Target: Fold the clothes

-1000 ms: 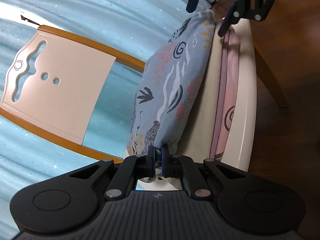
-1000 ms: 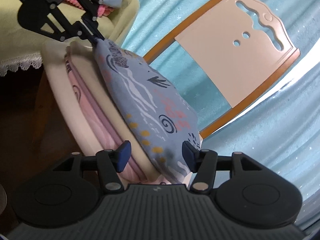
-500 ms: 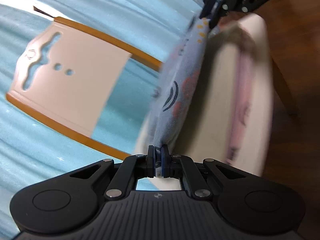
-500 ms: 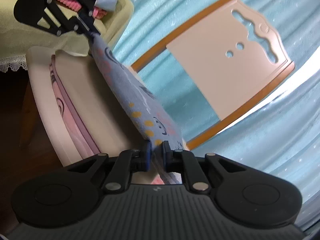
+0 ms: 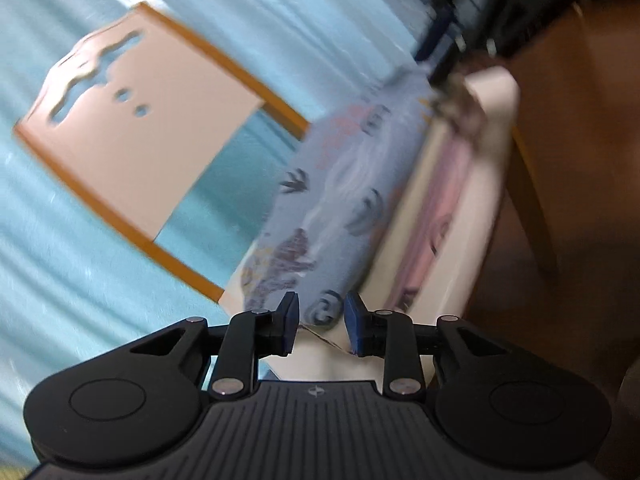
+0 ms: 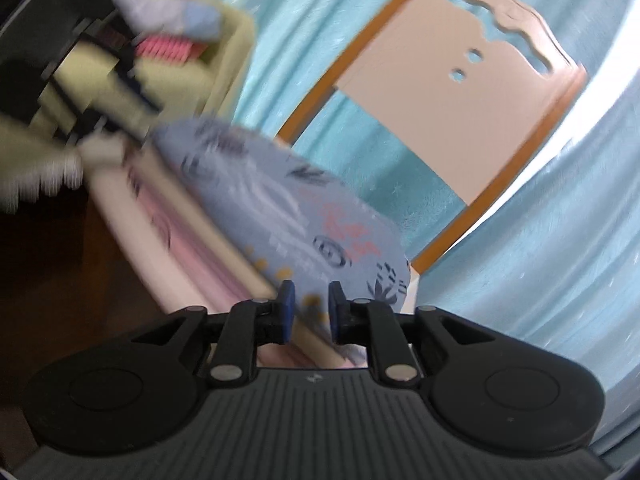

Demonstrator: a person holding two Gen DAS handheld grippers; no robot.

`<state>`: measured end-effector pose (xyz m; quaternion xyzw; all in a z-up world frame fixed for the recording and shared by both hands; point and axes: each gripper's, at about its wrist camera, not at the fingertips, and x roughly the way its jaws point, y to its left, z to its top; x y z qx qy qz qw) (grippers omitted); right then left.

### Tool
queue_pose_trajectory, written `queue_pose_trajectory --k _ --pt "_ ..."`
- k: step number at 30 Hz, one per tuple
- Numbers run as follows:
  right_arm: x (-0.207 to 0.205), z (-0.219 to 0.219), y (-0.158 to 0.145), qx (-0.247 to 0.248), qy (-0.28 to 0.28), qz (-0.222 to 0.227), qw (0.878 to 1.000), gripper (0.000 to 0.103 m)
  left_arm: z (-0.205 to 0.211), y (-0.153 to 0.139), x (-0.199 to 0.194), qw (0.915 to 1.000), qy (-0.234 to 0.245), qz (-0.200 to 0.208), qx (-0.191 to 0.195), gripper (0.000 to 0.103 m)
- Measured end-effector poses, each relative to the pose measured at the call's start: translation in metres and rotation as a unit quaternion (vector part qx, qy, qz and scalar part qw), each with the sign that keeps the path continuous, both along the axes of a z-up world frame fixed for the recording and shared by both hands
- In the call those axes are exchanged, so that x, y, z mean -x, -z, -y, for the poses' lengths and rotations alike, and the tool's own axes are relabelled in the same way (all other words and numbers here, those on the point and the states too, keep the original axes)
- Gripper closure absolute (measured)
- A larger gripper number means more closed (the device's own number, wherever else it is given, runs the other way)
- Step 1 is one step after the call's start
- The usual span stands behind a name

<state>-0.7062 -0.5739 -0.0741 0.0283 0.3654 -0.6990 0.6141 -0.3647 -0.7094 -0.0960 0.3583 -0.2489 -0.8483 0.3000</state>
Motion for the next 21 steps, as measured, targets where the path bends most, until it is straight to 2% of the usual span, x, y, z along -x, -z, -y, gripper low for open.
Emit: queue_pose_trajectory --k 3,6,7,9,11,16,18,21 --pt "0.017 0.016 -0.006 0.008 0.030 0.067 0.997 0.083 0.009 -0.012 0.000 0.9974 -0.031 -0.049 -0.042 0.073" --pt "0.036 0.027 -0.001 -0.001 0.057 0.133 0.990 0.079 0.022 -0.012 0.013 0.9918 -0.060 -0.067 -0.091 0.073" --pt "0.043 0.031 0.002 -0.007 0.065 0.156 0.986 0.079 0.026 -0.009 0.018 0.9901 -0.067 -0.066 -0.105 0.073" --pt "0.055 0.029 0.008 -0.012 0.077 0.204 0.976 0.079 0.024 0.003 0.025 0.9909 -0.063 -0.040 -0.112 0.076" --pt "0.060 0.024 0.011 -0.008 0.077 0.215 0.974 0.079 0.022 0.007 0.024 0.9906 -0.064 -0.032 -0.116 0.084" --pt "0.059 0.020 0.015 -0.005 0.076 0.215 0.974 0.078 0.018 0.013 0.020 0.9883 -0.077 -0.035 -0.127 0.084" --pt "0.058 0.021 0.016 -0.004 0.077 0.214 0.974 0.077 0.022 0.013 0.023 0.9865 -0.087 -0.034 -0.135 0.083" --pt "0.063 0.020 0.013 -0.004 0.091 0.240 0.967 0.076 0.033 0.007 0.031 0.9794 -0.112 -0.049 -0.161 0.075"
